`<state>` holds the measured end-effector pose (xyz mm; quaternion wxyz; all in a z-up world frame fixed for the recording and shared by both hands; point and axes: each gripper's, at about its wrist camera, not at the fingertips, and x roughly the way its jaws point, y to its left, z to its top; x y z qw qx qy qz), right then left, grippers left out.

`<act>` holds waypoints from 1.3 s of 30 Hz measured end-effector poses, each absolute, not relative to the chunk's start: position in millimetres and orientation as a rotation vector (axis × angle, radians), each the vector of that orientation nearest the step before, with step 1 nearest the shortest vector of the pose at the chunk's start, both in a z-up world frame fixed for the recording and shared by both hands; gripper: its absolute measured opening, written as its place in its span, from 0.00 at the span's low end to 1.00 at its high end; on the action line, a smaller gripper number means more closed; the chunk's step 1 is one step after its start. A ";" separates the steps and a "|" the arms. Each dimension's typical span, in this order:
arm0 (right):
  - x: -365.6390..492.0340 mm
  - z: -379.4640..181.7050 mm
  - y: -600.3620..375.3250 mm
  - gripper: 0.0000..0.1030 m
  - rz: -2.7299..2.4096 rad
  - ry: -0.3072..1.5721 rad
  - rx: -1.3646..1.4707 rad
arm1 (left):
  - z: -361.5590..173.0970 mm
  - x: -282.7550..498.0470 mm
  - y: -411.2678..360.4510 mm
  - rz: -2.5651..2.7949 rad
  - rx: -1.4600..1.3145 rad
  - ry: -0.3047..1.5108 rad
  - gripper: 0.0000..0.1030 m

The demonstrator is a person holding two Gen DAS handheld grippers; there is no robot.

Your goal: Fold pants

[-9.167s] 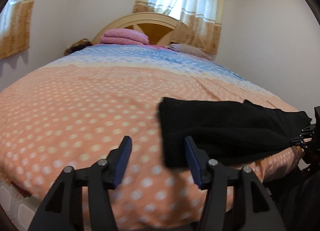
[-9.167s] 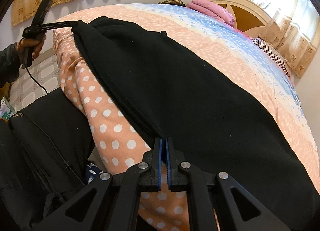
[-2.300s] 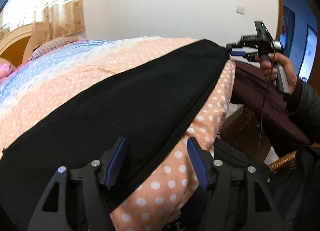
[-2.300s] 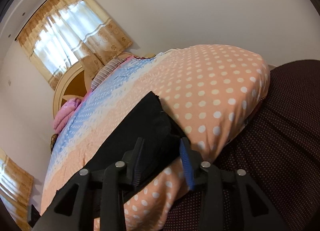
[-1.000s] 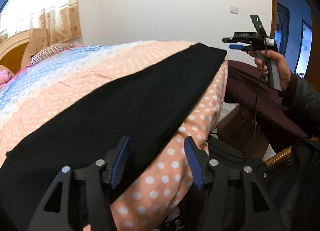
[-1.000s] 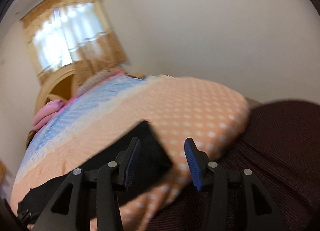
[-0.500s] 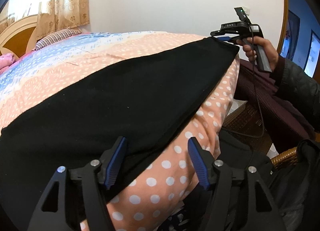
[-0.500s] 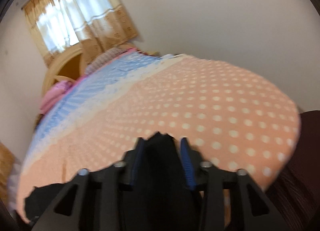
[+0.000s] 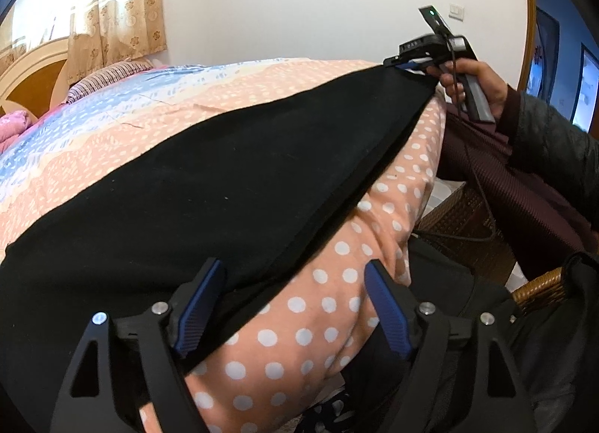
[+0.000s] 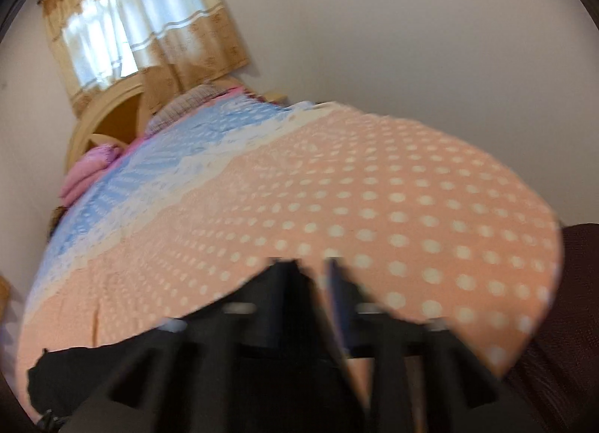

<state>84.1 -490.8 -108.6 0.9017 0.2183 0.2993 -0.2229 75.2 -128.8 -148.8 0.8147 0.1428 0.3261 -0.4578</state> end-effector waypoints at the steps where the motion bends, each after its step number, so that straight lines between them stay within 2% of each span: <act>1: 78.1 -105.6 -487.7 0.56 -0.462 0.611 0.458 | -145.9 75.5 -125.0 -0.966 0.294 0.691 0.77; 4: 60.9 -93.9 -462.4 0.56 -0.459 0.590 0.404 | -135.4 78.5 -107.9 -0.920 0.252 0.658 0.77; 8: 58.5 -84.6 -377.4 0.56 -0.198 0.604 0.281 | -130.5 90.9 -80.8 -0.852 0.188 0.655 0.78; 15: 90.3 -120.9 -244.6 0.56 0.256 0.752 0.240 | -153.6 96.6 -75.0 -0.827 0.170 0.732 0.78; 17: 95.9 -135.3 -218.1 0.56 0.298 0.793 0.185 | -155.1 91.5 -74.9 -0.843 0.184 0.733 0.84; 20: 102.2 -166.4 -194.0 0.56 0.309 0.929 0.089 | -158.9 84.8 -69.8 -0.874 0.145 0.753 0.89; 29: 104.4 -148.5 -119.8 0.56 0.491 0.810 -0.011 | -147.9 78.3 -39.7 -0.849 0.070 0.725 0.89; 34: 132.3 -180.6 -84.1 0.56 0.563 0.926 -0.012 | -131.0 81.7 -3.2 -0.713 0.030 0.639 0.90; 39: 117.0 -182.8 -84.9 0.56 0.575 0.951 -0.065 | -130.6 97.0 20.3 -0.637 -0.017 0.613 0.98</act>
